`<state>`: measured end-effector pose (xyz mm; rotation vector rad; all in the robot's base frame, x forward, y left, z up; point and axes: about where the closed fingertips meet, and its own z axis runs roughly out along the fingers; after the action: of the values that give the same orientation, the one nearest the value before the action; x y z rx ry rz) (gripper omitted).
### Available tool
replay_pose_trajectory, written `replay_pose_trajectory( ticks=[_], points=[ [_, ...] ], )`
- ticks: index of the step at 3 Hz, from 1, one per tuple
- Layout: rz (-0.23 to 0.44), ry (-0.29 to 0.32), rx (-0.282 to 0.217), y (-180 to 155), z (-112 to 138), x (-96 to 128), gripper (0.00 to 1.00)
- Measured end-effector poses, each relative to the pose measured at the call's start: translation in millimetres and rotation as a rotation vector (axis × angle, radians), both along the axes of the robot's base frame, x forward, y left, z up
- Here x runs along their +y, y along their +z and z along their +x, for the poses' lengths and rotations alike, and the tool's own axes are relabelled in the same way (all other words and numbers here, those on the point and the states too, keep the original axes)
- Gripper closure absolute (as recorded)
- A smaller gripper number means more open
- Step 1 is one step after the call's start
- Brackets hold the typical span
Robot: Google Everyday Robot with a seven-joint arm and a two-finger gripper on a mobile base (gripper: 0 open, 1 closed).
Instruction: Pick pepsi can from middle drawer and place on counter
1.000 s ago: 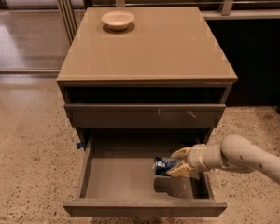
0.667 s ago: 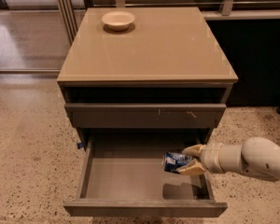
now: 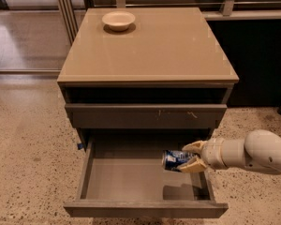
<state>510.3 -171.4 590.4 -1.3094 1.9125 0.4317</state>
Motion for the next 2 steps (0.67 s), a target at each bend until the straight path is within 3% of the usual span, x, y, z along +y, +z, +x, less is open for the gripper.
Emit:
replay_pose_trajectory(
  ticks=[1, 2],
  points=[
    [-0.002, 0.043, -0.045, 71.3, -2.6, -1.4, 1.0],
    [-0.029, 0.049, -0.139, 150.3, -4.3, -5.9, 1.0]
  ],
)
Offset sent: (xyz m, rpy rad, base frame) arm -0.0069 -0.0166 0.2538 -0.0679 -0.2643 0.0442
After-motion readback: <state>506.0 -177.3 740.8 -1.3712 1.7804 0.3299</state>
